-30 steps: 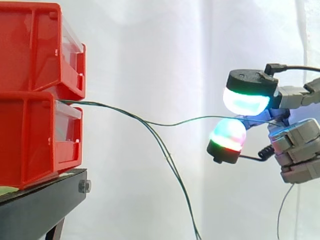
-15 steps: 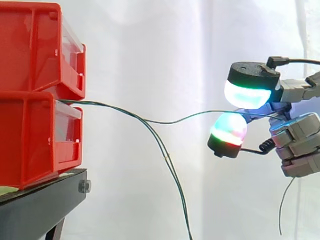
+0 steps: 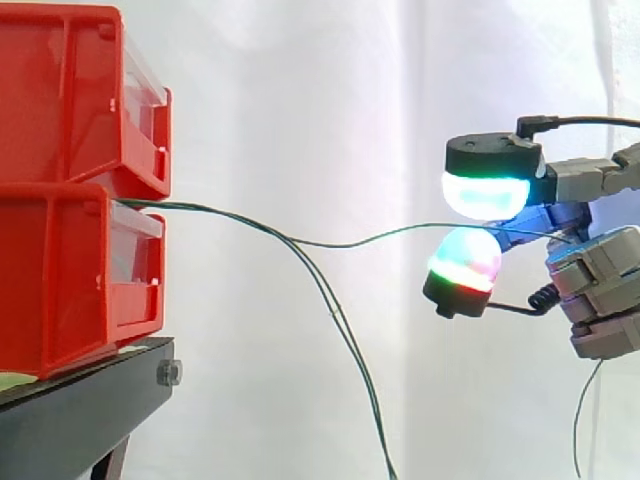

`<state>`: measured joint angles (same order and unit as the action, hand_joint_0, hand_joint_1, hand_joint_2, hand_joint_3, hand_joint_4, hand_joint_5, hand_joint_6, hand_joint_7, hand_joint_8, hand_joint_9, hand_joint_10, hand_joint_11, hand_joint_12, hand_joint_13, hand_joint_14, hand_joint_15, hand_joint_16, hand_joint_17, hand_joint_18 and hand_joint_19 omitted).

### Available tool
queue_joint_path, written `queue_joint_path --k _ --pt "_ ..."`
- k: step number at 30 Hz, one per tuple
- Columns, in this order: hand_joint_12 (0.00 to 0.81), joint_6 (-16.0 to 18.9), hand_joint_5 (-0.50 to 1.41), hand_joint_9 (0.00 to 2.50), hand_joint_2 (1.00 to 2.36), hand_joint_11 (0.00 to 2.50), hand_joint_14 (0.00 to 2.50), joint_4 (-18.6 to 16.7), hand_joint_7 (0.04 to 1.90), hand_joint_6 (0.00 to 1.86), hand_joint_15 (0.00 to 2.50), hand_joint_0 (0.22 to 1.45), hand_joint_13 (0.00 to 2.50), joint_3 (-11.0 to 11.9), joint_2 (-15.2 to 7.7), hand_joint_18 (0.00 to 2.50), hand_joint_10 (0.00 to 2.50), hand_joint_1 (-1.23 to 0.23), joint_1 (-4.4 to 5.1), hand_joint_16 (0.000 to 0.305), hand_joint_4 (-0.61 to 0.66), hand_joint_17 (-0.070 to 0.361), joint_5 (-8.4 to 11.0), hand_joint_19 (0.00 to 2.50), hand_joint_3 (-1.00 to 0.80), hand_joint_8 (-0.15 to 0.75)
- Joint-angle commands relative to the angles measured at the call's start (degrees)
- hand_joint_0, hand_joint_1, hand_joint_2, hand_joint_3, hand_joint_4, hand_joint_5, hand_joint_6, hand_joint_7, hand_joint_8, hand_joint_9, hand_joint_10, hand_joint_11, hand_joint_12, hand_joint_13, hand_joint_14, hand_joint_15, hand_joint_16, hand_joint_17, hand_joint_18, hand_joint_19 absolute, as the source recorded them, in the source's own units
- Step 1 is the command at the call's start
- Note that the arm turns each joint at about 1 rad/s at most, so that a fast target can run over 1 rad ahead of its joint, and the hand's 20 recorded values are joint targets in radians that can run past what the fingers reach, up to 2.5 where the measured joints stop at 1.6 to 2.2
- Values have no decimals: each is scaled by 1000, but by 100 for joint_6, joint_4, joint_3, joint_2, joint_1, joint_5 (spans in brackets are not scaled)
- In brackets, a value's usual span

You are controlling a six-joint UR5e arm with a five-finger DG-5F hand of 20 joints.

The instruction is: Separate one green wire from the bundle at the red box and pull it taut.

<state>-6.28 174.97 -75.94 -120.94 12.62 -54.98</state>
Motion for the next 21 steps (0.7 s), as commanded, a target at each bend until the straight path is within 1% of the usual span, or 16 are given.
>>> queue_joint_path --k 1,2,5,7,8,14,17,21 --pt "292 4 -121 1532 1016 1704 1870 20 976 872 1153 582 1284 0 0 1254 8 -472 3 44 87 99 5 1810 -288 249" --pt "289 4 -119 1534 1018 1705 1858 37 977 870 1169 580 1287 0 0 1258 8 -526 12 44 91 100 5 1805 -267 254" --pt "297 13 -119 1525 1019 1716 1860 73 1007 869 1170 579 1286 0 0 1261 8 -627 21 43 94 98 5 1800 -224 257" --pt "305 4 -119 1524 1019 1706 1873 64 1007 873 1162 583 1287 0 0 1273 7 -658 21 45 96 102 31 1790 -206 262" --pt "307 40 -120 1523 1020 1688 1876 73 1006 875 1160 583 1287 0 0 1277 7 -666 21 46 102 104 75 1787 -203 266" --pt "301 224 -122 1496 1020 1692 1866 73 984 881 1200 591 1273 0 0 1264 7 -706 30 44 102 100 154 1809 -209 254" --pt "300 365 -124 1490 1019 1690 1875 64 979 883 1179 596 1271 0 0 1261 7 -709 39 43 104 97 216 1812 -238 254" --pt "300 444 -124 1490 1018 1678 1877 73 975 883 1178 596 1271 0 0 1263 7 -714 39 44 107 98 224 1810 -260 257"
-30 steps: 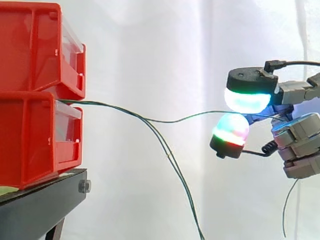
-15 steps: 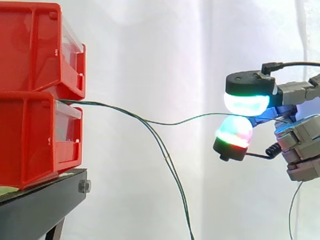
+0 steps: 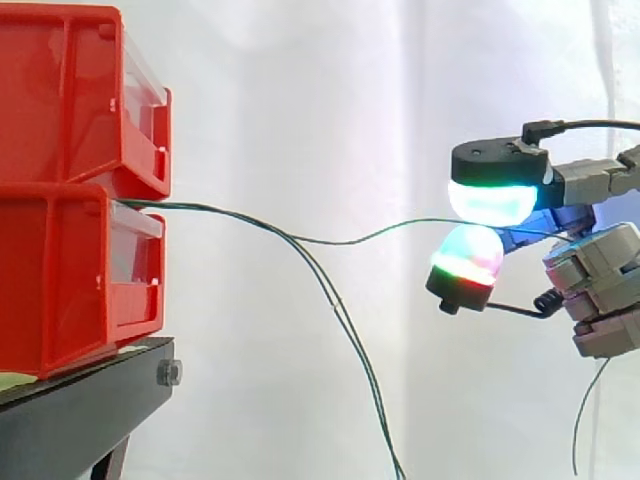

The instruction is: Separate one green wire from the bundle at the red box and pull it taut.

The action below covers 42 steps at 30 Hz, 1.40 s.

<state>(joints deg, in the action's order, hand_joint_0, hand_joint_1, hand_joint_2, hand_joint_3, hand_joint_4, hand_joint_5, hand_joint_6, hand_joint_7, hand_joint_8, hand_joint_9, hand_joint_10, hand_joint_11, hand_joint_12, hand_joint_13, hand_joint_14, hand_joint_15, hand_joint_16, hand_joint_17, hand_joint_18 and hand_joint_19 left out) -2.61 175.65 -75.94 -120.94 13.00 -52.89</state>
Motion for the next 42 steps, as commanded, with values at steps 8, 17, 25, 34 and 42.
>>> queue_joint_path --k 8,17,25,34,42 --pt "300 270 -125 1484 1016 1685 1886 13 968 883 1180 595 1266 0 0 1263 10 -714 9 43 110 98 16 1798 -300 249" --pt "315 341 -124 1488 1012 1660 1918 31 945 878 1155 579 1260 0 0 1269 7 -675 18 45 109 101 16 1792 -371 264" --pt "323 341 -124 1490 1010 1659 1935 31 945 874 1155 576 1255 0 0 1274 8 -665 18 45 110 100 16 1784 -385 264" --pt "339 393 -123 1490 1004 1661 1966 66 948 870 1156 553 1248 0 0 1285 8 -660 18 47 117 105 16 1785 -450 268" --pt "331 543 -121 1487 1002 1643 1968 154 967 874 1154 555 1242 0 0 1284 8 -722 53 46 116 103 16 1785 -482 262"
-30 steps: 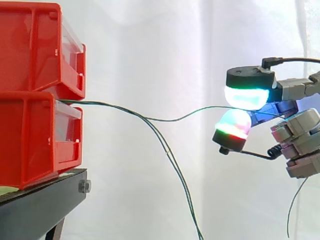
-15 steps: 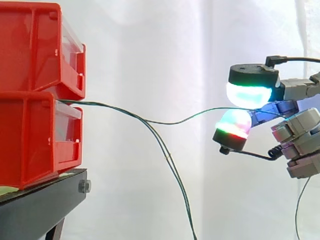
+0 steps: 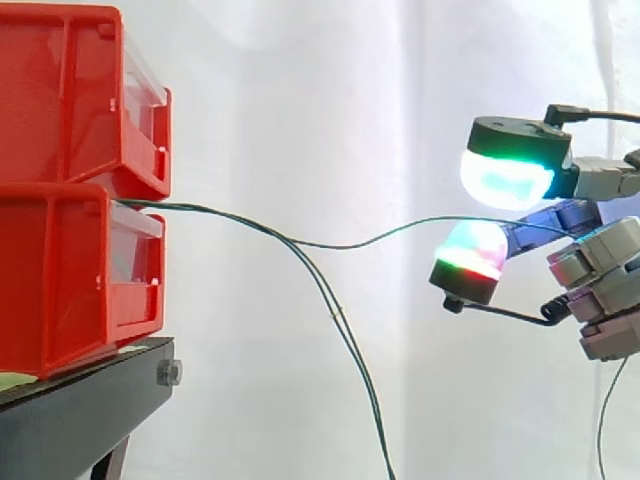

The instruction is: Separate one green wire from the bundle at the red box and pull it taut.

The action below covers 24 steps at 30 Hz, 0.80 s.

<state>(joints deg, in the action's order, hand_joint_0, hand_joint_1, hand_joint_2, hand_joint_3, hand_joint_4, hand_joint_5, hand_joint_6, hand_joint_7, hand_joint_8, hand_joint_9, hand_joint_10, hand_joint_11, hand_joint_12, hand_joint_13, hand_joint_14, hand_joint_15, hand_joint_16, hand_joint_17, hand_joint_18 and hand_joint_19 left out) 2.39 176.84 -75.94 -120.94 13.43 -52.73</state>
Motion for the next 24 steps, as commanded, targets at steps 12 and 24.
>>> queue_joint_path --k 12,24 --pt "324 78 -118 1492 1019 1666 1936 140 985 898 1163 606 1255 0 0 1277 9 -724 10 44 80 98 0 1782 -259 266" --pt "317 86 -107 1506 1022 1667 1919 175 996 904 1179 608 1261 0 0 1275 10 -746 45 43 34 97 -9 1791 -192 258"
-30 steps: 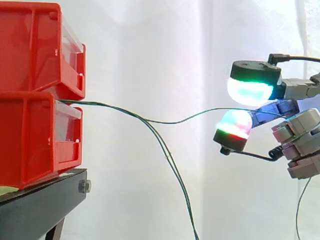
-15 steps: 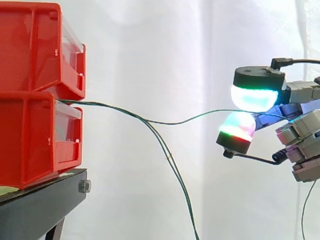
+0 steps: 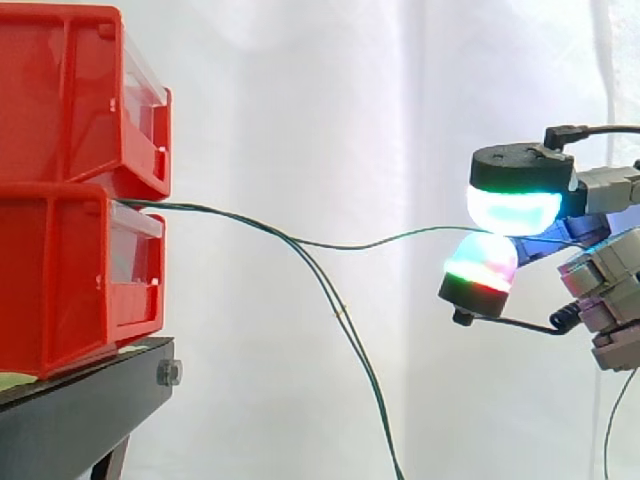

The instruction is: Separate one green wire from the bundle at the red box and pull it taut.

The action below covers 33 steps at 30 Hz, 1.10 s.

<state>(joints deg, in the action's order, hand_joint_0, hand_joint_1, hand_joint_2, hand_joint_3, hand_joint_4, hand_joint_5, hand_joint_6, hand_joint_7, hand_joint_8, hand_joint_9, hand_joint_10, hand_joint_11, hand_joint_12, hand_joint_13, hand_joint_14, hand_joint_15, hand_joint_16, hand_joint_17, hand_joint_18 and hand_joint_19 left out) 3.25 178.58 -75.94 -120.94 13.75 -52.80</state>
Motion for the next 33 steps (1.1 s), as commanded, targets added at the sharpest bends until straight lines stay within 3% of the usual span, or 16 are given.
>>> queue_joint_path --k 1,10,14,33 --pt "317 0 -106 1510 1022 1659 1917 2 992 905 1179 608 1261 0 -8 1277 9 -747 13 43 31 97 7 1785 -186 261" --pt "326 0 -88 1538 1026 1663 1866 -25 1017 911 1173 611 1303 0 0 1310 9 -802 31 47 11 105 -19 1763 -76 271" --pt "332 0 -77 1563 1023 1637 1688 -51 1038 912 1215 613 1347 0 -8 1339 9 -818 40 51 -1 115 -19 1751 -40 290" --pt "348 -88 -71 1601 1020 1632 1682 -51 1033 913 1168 609 1378 0 -8 1380 10 -806 57 54 9 121 -19 1723 -32 309"
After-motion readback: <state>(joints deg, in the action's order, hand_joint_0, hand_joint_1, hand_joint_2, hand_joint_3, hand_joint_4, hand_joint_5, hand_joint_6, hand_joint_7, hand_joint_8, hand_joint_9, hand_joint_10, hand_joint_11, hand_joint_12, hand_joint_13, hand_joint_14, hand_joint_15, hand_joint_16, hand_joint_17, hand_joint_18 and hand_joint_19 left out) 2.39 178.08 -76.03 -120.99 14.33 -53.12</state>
